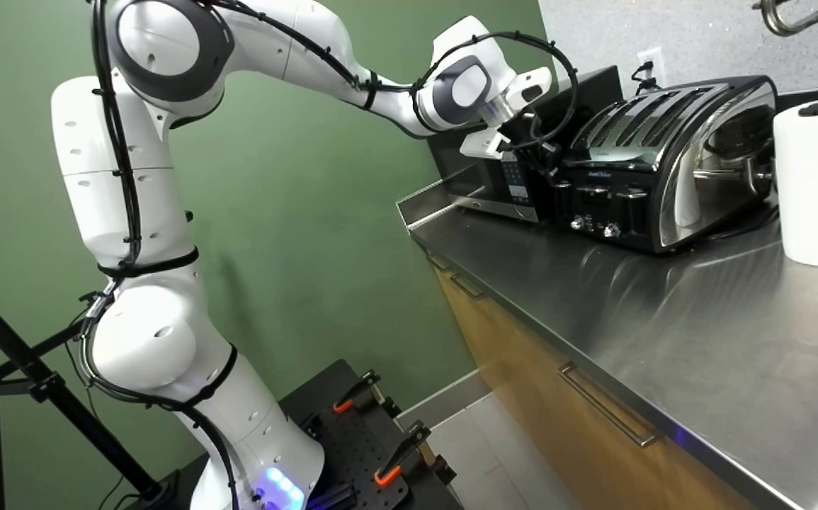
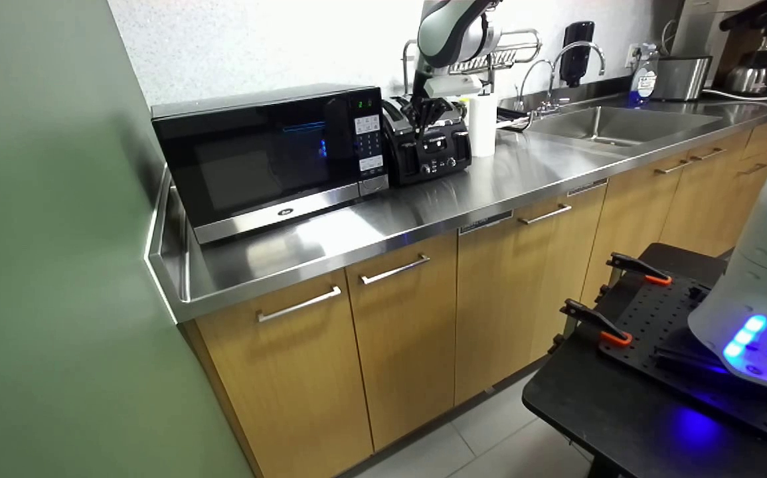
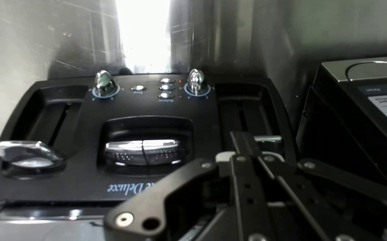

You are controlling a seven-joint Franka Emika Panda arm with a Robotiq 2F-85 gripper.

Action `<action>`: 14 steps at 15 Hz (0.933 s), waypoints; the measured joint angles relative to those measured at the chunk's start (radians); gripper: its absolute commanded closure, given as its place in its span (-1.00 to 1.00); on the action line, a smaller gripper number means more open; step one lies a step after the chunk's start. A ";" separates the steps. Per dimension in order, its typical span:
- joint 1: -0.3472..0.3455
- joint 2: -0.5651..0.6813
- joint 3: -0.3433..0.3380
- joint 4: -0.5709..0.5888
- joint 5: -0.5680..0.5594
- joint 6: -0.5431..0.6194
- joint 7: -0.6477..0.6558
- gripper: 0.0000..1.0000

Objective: Push the left switch of the toaster down

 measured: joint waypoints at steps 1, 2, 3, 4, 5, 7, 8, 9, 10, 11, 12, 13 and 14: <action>0.000 0.011 0.000 0.014 0.010 0.000 0.000 1.00; 0.000 0.022 0.000 0.028 0.024 0.000 -0.001 1.00; 0.001 0.031 0.001 0.039 0.037 0.000 -0.001 1.00; 0.001 0.040 0.001 0.051 0.051 0.000 -0.002 1.00; 0.001 0.048 0.002 0.062 0.066 -0.001 -0.003 1.00; 0.001 0.067 0.004 0.085 0.093 -0.009 -0.004 1.00; 0.001 0.076 0.005 0.097 0.105 -0.016 -0.004 1.00; 0.001 0.084 0.006 0.108 0.113 -0.023 -0.004 1.00; 0.001 0.092 0.006 0.118 0.119 -0.030 -0.004 1.00; 0.001 0.100 0.006 0.130 0.123 -0.039 -0.004 1.00; 0.000 0.106 0.006 0.142 0.126 -0.053 -0.004 1.00; 0.000 0.111 0.005 0.154 0.128 -0.068 -0.004 1.00; 0.000 0.116 0.005 0.165 0.130 -0.085 -0.004 1.00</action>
